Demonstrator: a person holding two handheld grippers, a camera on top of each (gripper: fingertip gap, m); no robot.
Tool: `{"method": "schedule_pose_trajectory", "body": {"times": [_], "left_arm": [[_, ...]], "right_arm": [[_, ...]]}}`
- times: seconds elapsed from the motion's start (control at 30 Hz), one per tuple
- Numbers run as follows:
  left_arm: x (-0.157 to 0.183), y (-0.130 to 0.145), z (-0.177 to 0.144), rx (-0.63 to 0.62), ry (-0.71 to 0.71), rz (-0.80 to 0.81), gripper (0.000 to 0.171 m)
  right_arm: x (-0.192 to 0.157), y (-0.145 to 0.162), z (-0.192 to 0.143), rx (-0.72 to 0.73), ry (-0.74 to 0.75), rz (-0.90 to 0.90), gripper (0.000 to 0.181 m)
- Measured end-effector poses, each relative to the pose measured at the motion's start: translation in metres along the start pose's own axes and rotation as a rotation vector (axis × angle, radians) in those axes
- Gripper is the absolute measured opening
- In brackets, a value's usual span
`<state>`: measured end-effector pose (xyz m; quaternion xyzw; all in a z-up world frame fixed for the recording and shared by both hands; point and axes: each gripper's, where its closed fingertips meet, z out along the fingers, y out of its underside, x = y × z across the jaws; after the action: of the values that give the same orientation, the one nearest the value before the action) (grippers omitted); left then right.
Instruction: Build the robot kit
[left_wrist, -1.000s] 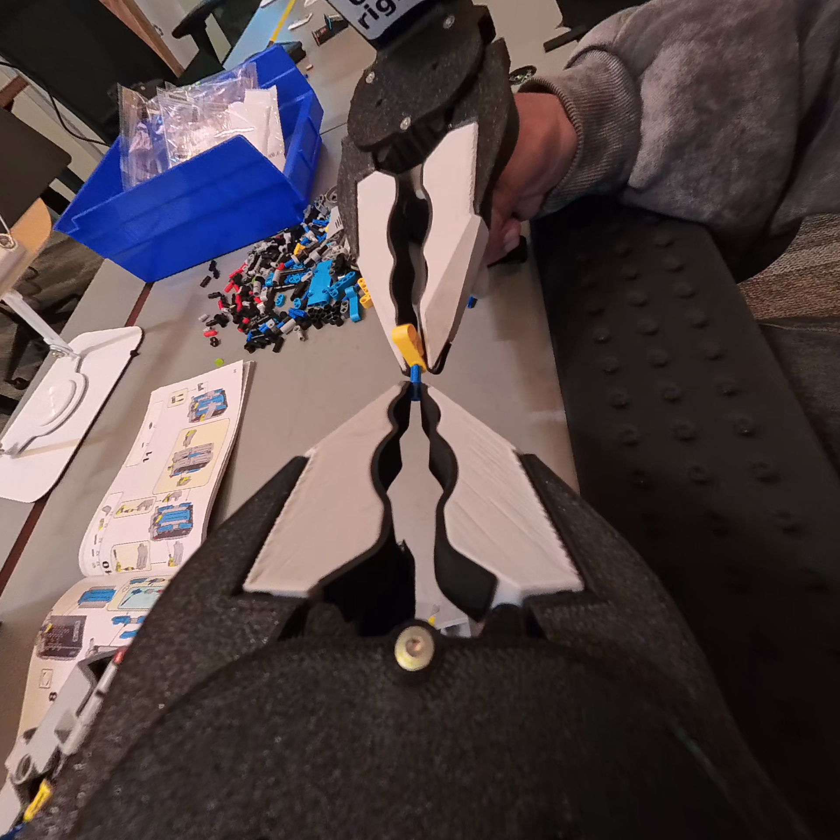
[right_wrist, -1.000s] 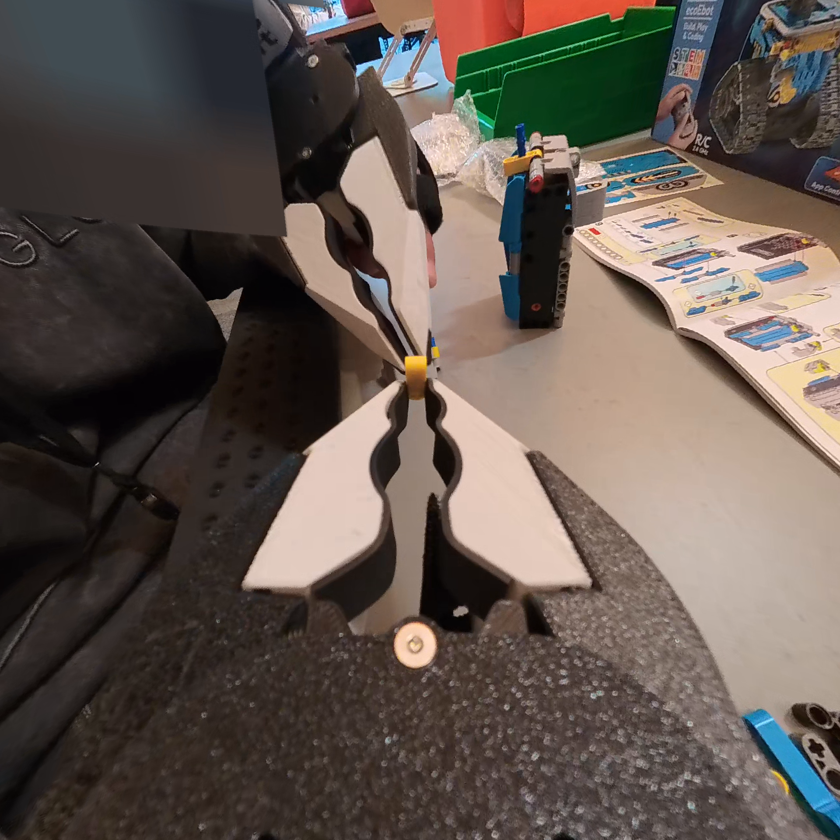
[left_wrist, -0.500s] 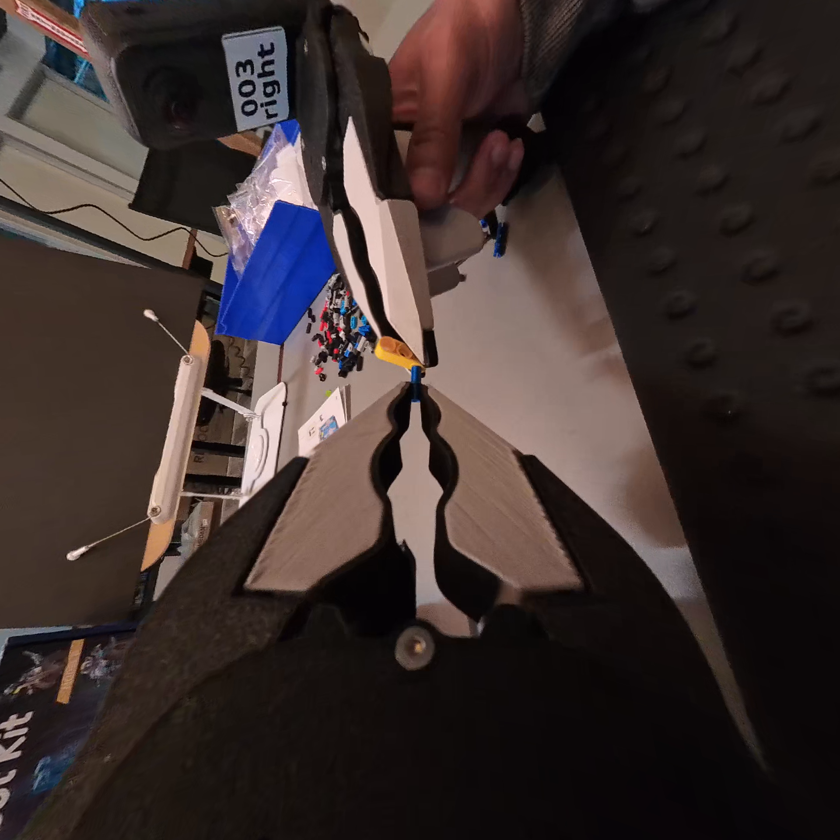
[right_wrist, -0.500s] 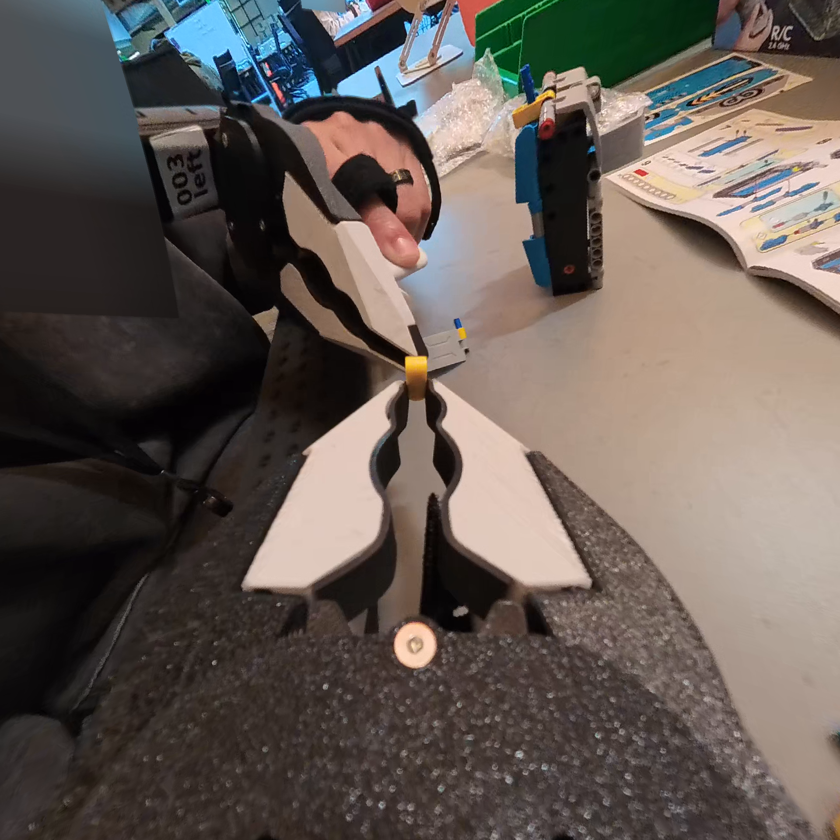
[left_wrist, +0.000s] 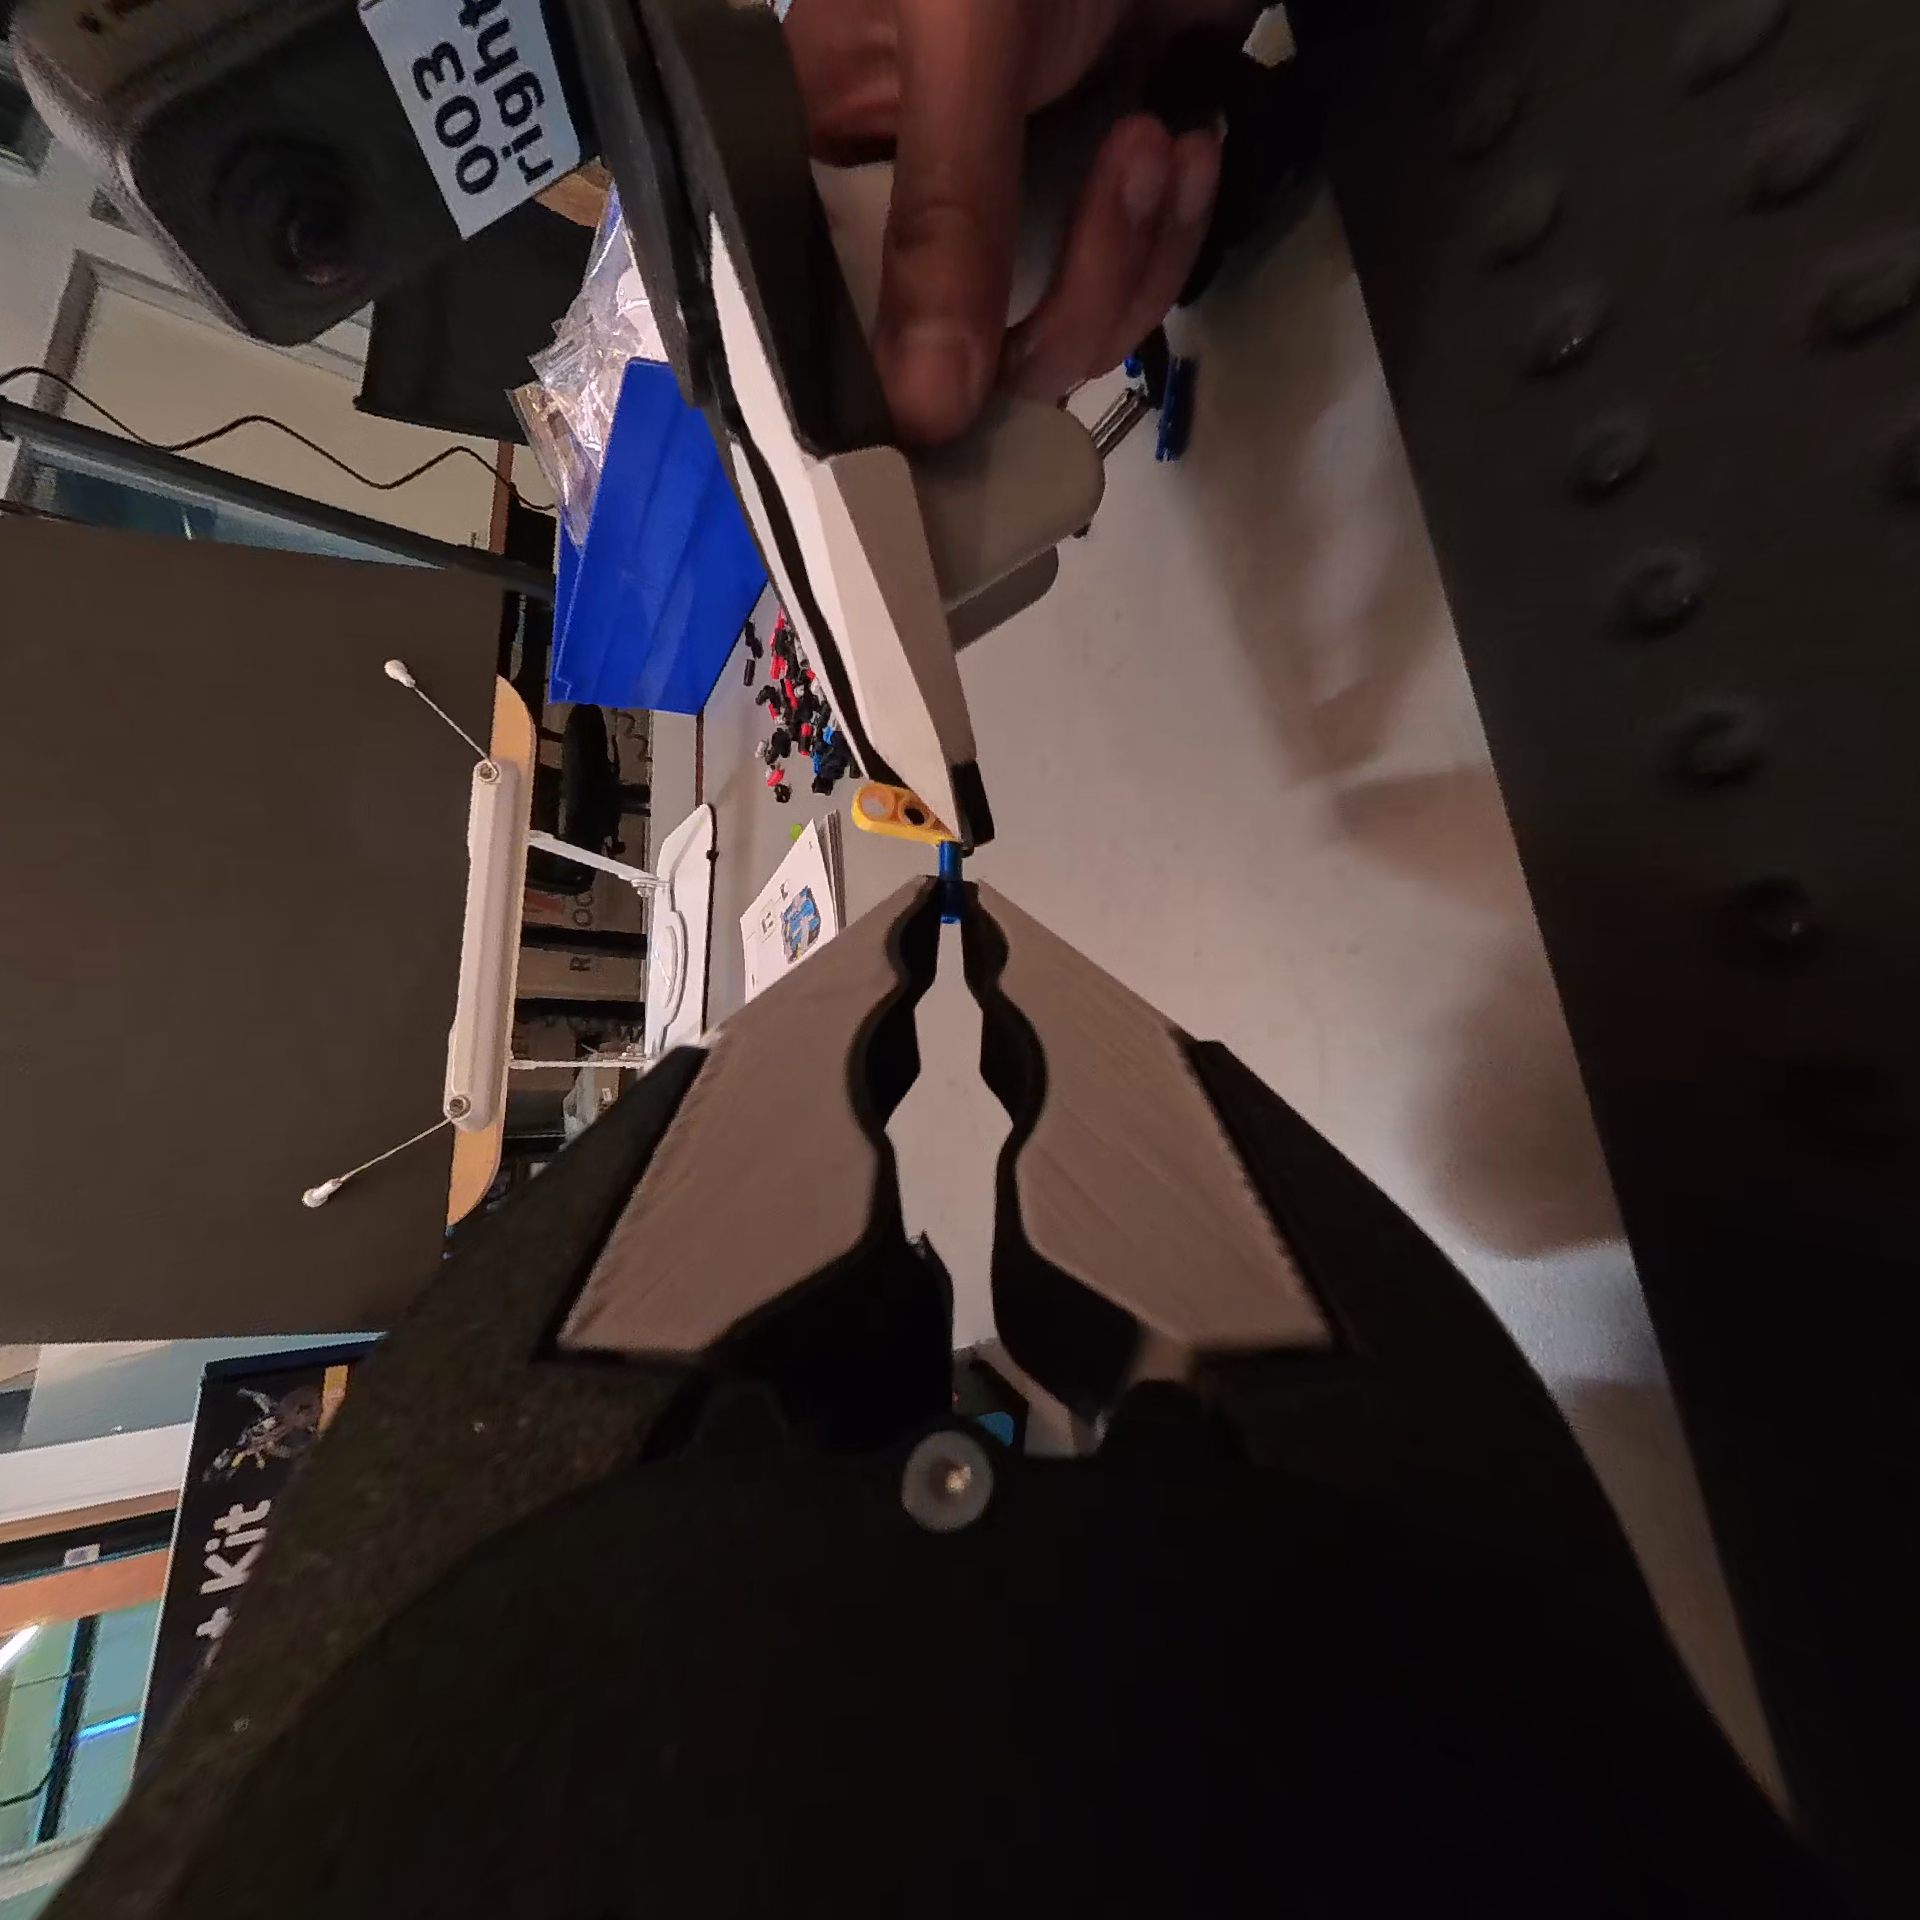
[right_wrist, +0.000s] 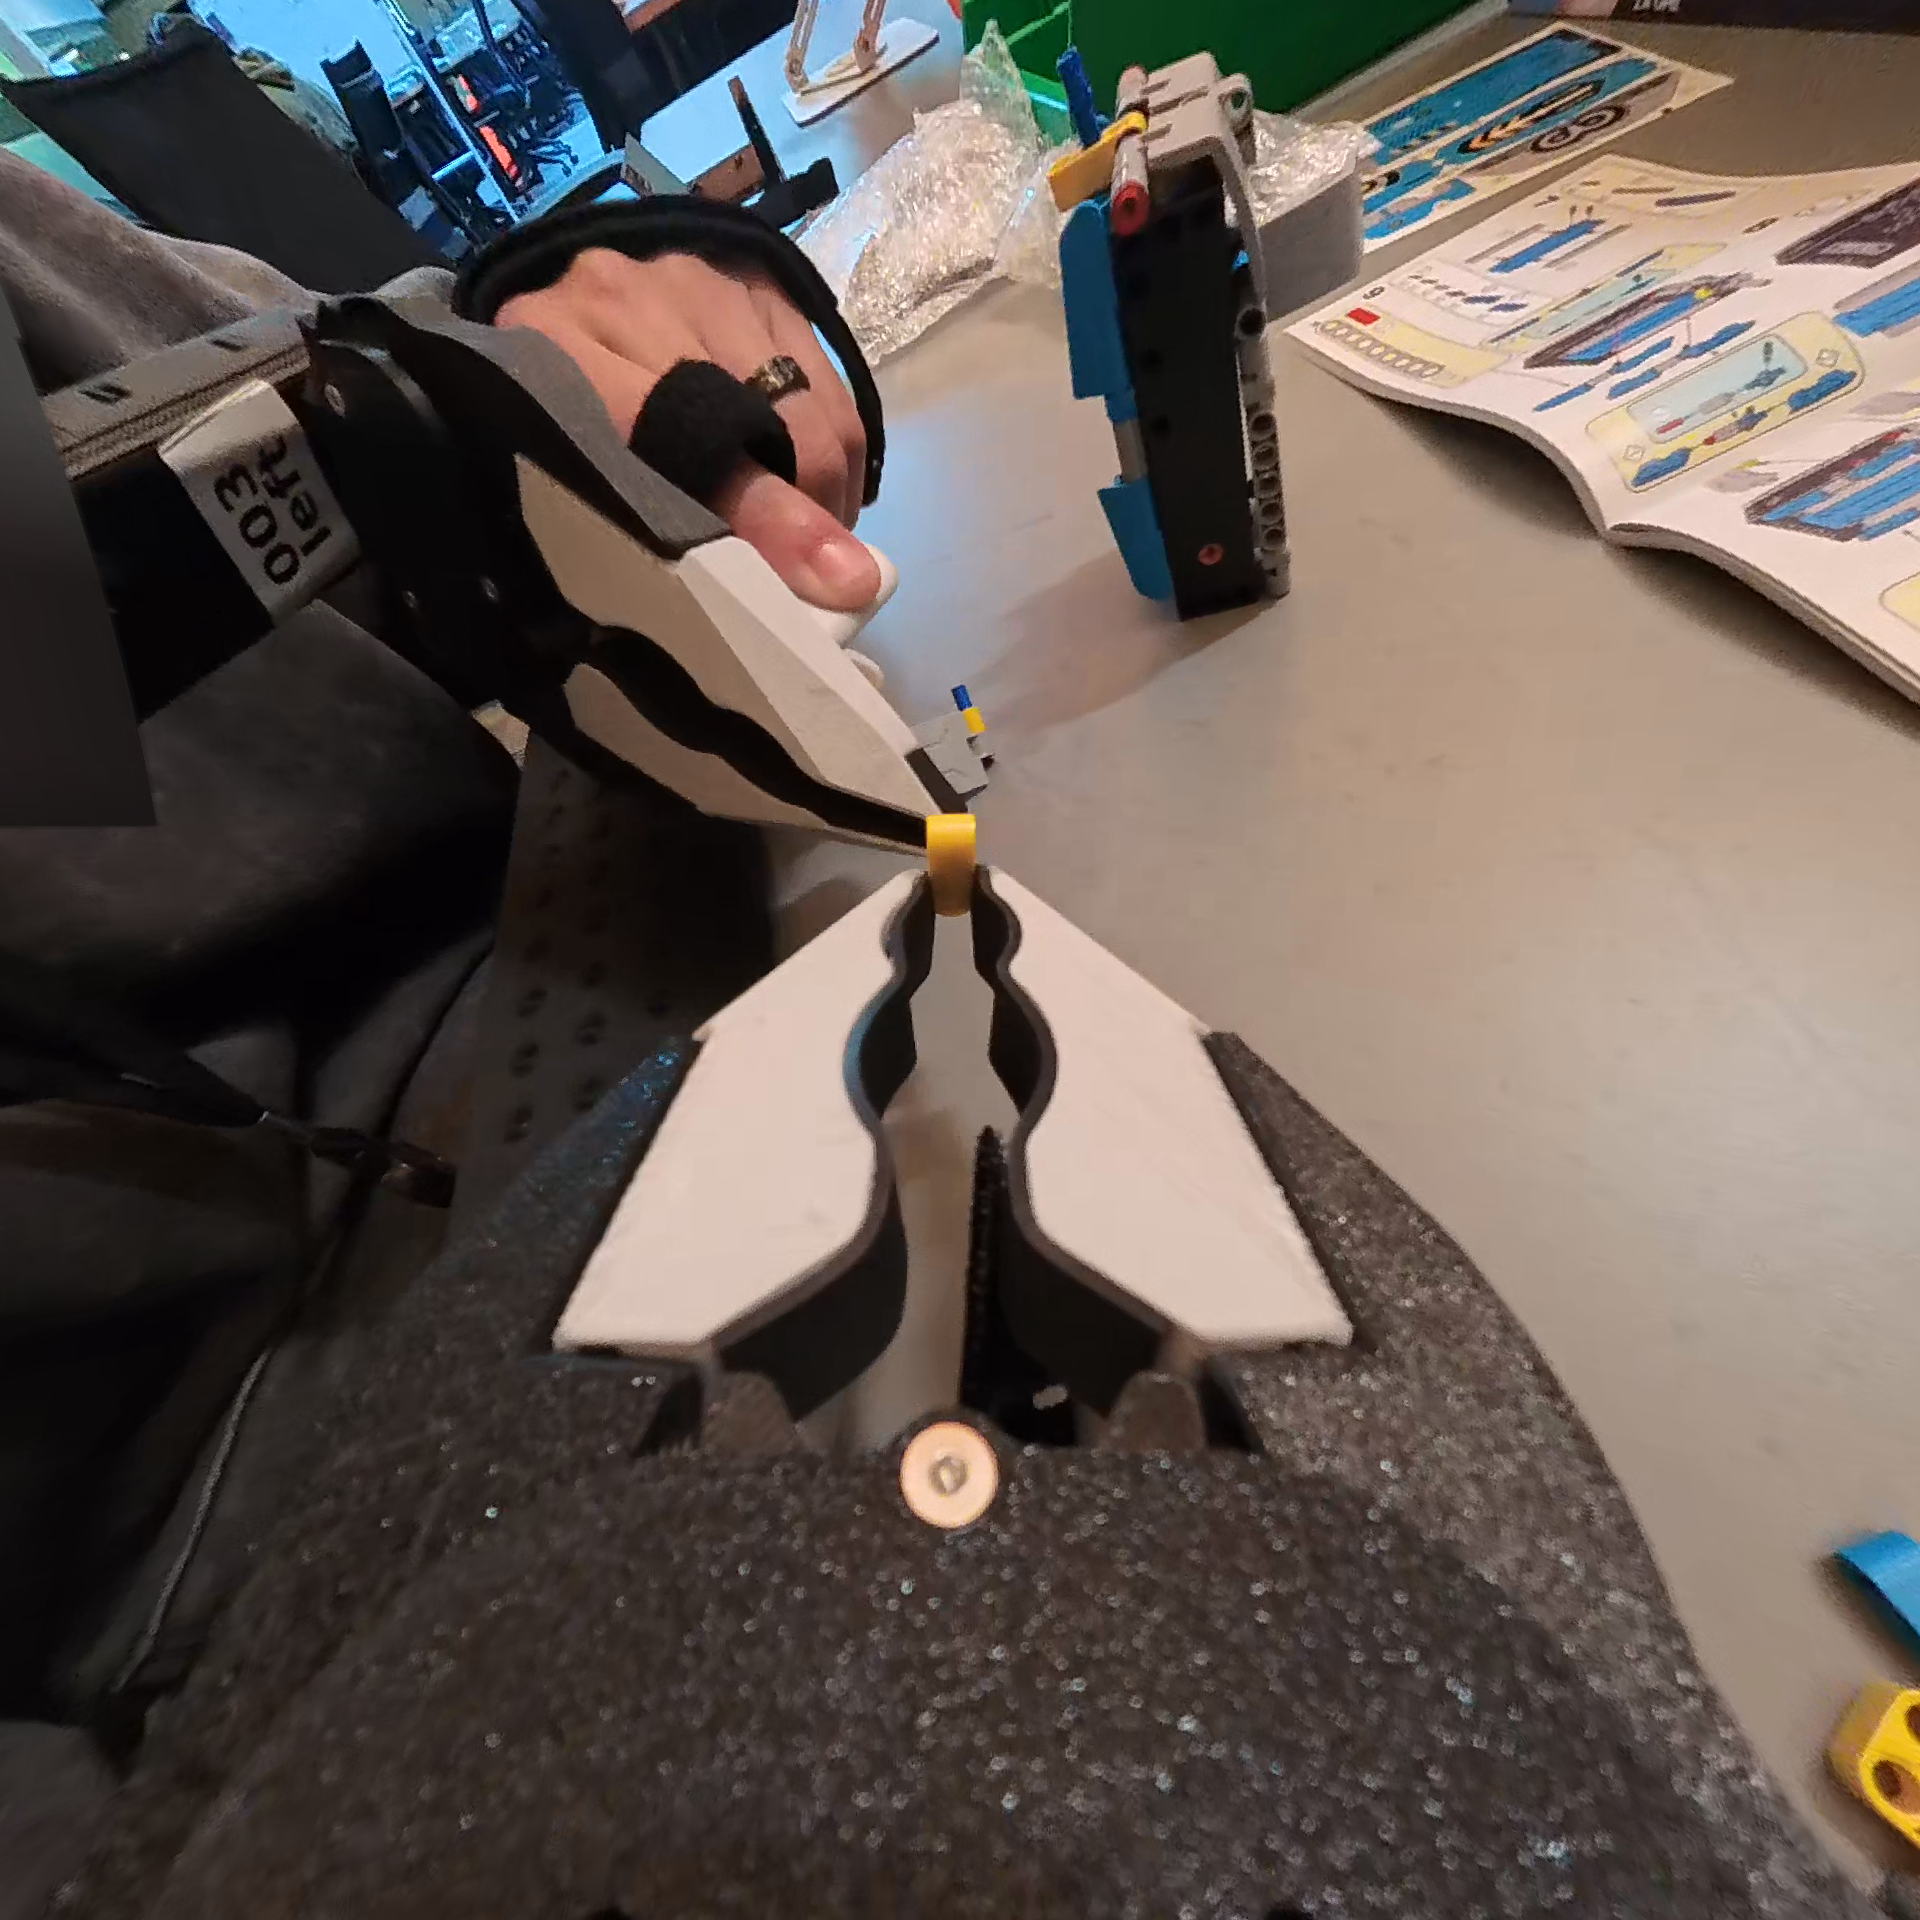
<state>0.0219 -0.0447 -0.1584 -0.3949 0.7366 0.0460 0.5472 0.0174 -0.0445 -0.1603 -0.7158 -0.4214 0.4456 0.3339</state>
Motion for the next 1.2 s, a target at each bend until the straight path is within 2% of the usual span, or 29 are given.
{"method": "schedule_pose_trajectory", "body": {"times": [0.4,0.87,1.13,1.2], "left_arm": [[-0.002,-0.006,-0.003,0.027,-0.009,-0.018,0.001],[0.004,-0.006,-0.005,0.06,0.029,0.009,0.001],[0.005,-0.012,-0.007,0.082,0.028,-0.013,0.0],[0.013,-0.018,-0.009,0.108,0.068,-0.002,0.0]], "right_arm": [[-0.006,-0.004,-0.003,0.032,-0.062,0.038,0.006],[-0.004,0.003,0.002,-0.012,-0.03,-0.012,0.007],[-0.007,0.002,0.002,-0.003,-0.075,0.028,0.006],[-0.013,0.007,0.006,-0.037,-0.099,0.013,0.007]]}}
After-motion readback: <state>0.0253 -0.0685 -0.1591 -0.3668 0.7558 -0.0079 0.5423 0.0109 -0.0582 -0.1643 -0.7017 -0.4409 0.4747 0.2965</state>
